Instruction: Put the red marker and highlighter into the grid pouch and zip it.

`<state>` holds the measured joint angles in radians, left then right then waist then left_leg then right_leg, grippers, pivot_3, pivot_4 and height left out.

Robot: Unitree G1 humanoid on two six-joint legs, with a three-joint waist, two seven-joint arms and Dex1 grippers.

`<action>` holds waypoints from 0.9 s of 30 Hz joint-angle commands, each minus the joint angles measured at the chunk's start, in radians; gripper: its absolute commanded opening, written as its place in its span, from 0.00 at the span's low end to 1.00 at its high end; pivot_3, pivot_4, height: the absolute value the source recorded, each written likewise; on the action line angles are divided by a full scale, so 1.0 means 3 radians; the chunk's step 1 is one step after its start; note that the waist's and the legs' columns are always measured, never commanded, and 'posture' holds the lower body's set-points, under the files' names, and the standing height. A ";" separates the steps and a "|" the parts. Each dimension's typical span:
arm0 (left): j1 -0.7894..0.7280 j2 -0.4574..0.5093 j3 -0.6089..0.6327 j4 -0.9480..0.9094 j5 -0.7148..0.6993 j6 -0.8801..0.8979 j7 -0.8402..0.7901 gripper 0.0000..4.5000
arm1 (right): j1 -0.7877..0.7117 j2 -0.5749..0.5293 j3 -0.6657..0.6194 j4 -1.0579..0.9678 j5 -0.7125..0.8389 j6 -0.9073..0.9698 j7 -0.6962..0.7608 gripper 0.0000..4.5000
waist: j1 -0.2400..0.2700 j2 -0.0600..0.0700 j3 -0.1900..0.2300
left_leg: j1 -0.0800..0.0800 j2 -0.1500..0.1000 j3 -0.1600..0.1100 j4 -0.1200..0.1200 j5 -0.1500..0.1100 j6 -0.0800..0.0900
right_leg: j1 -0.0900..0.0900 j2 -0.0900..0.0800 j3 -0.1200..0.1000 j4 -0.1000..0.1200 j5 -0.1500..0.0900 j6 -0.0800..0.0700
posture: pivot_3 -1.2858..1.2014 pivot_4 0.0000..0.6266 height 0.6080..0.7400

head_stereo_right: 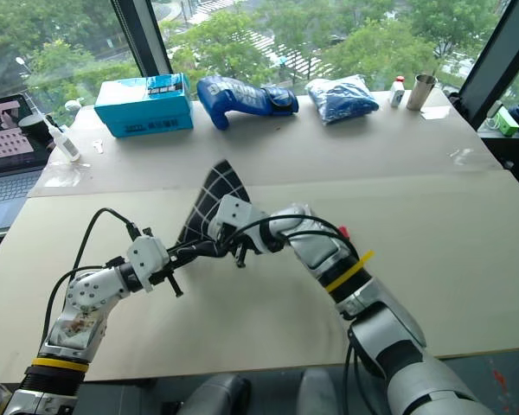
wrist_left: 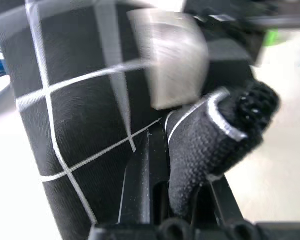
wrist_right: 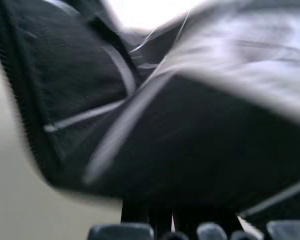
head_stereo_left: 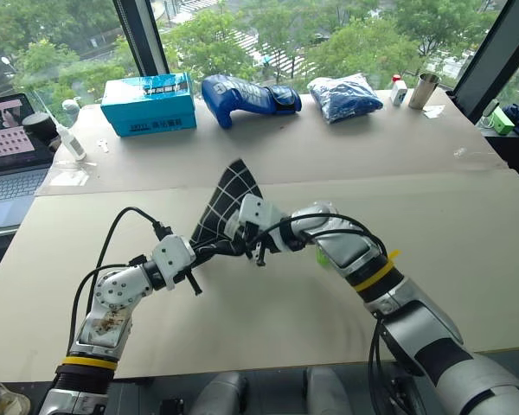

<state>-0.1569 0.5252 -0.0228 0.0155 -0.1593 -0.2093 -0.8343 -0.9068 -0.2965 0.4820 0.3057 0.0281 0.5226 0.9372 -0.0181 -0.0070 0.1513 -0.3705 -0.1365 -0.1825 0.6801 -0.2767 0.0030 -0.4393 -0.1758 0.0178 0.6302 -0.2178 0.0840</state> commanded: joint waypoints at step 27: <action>-0.0039 -0.0057 -0.0034 -0.0167 -0.0064 0.0039 -0.0032 0.00 | 0.0315 -0.0109 -0.0354 -0.1158 0.0431 0.1028 0.0061 0.01 | -0.0060 0.0000 0.0000 | -0.0001 0.0003 0.0000 0.0000 -0.0001 0.0001 | -0.0001 0.0000 -0.0002 0.0001 0.0000 -0.0001 | 0.52 0.24 0.99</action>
<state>-0.1592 0.5108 -0.0275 0.0077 -0.1606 -0.1948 -0.8437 -0.8010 -0.3064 0.3706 -0.0106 0.1422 0.8656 0.9225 -0.0360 -0.0071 0.1512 -0.3708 -0.1357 -0.1823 0.6799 -0.2769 0.0034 -0.4397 -0.1758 0.0170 0.6304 -0.2177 0.0838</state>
